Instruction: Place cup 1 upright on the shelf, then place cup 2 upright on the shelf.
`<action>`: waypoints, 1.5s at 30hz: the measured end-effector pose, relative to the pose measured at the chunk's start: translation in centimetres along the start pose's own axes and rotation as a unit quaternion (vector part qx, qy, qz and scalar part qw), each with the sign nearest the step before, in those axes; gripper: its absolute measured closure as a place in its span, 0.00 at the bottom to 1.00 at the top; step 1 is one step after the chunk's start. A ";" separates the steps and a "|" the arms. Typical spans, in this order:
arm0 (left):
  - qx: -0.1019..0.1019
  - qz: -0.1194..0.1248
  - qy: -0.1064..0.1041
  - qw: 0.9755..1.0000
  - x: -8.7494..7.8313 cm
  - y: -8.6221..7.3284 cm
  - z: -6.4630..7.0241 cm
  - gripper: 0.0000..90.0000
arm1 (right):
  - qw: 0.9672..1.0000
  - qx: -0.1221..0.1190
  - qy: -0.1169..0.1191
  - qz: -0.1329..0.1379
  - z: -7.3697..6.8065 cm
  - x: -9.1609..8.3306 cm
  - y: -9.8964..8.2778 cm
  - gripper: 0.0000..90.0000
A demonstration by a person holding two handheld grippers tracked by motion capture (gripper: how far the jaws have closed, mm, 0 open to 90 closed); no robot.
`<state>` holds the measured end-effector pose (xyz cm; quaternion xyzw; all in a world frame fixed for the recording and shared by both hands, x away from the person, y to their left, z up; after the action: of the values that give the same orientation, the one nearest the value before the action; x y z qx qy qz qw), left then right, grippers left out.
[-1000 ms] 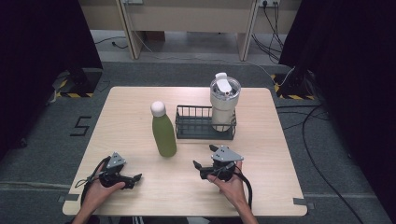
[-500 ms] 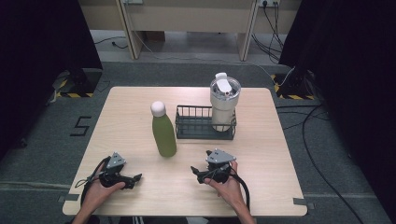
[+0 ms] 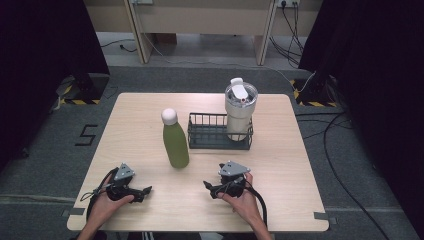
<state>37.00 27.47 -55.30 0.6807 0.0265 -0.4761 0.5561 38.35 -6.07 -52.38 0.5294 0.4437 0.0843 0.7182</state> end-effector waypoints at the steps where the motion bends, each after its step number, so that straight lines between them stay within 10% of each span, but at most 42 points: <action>1: 0.000 0.000 0.000 1.000 0.0 0.0 0.0 0.02 | 1.000 0.000 0.000 0.002 0.0 0.0 0.0 0.17; 22: 0.000 0.000 0.000 1.000 0.0 0.0 0.0 0.02 | 1.000 -0.009 0.015 0.025 -1.0 0.9 1.4 0.17; 45: 0.000 0.000 0.000 1.000 0.0 0.0 0.0 0.02 | 0.995 -0.031 0.033 0.086 -1.5 2.6 6.8 0.17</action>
<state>36.99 27.47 -55.30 0.6807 0.0264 -0.4761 0.5562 41.12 -0.61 -48.21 0.5399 0.4172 0.1776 0.7092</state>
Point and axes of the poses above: each handheld gripper's, and its own axes: x roughly forward along the jaws, y roughly out of its top, z roughly to its right, the point moved 4 cm from there along x, roughly forward along the jaws, and after that the axes turned 4 degrees about -y, right-handed, at the moved point
